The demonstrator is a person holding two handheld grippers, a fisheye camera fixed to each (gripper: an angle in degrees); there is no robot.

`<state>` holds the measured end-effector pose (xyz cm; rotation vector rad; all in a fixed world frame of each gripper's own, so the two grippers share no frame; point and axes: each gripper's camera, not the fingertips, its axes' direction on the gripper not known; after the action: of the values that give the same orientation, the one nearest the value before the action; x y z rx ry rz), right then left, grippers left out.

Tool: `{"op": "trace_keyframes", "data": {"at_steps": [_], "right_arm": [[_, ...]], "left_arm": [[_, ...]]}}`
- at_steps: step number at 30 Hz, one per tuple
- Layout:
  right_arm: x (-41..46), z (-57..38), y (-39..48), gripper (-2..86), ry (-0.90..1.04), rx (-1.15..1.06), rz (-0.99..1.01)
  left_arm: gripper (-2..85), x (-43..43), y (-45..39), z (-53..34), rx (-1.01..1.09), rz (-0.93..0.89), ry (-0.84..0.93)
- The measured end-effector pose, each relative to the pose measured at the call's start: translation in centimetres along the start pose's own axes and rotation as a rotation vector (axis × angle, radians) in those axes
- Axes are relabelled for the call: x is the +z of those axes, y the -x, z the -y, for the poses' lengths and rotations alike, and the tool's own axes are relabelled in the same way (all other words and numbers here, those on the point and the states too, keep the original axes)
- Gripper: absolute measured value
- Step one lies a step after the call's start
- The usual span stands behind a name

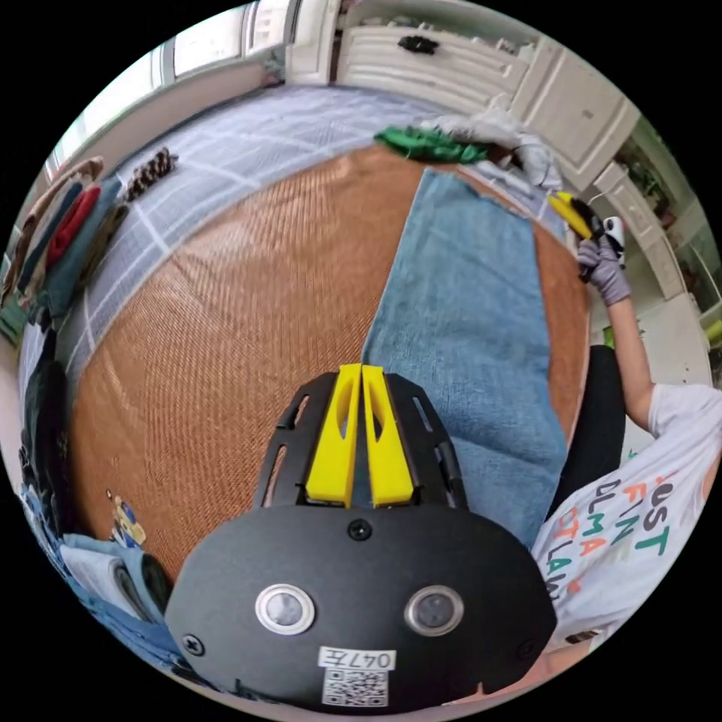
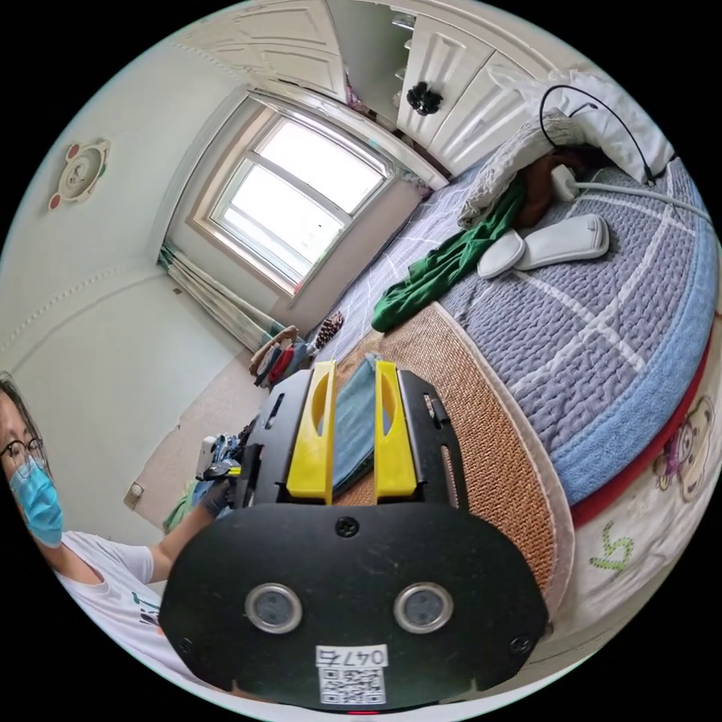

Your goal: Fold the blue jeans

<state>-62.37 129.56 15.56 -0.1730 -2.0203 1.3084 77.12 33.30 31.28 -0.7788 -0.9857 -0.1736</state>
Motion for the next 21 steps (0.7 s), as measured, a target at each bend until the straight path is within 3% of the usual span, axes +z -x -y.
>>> {"op": "trace_keyframes", "data": {"at_steps": [5,10,16,21], "right_arm": [[2.7,-2.6,-0.4,9.3,0.161,0.018,-0.166],[4.9,-5.3,-2.3,11.3,0.272,0.092,-0.175],[5.8,-9.1,-3.1,9.6,0.290,0.131,-0.072],[8.4,-11.9,-2.7,4.0,0.307,0.131,-0.040]], "left_arm": [[2.6,-1.5,3.9,-1.4,-0.058,-0.153,-0.107],[4.5,-3.7,5.4,-4.9,-0.076,-0.235,-0.211],[4.1,-6.2,5.2,-16.0,-0.127,-0.238,-0.296],[2.4,-7.7,8.8,-28.6,-0.297,-0.170,-0.331]]}}
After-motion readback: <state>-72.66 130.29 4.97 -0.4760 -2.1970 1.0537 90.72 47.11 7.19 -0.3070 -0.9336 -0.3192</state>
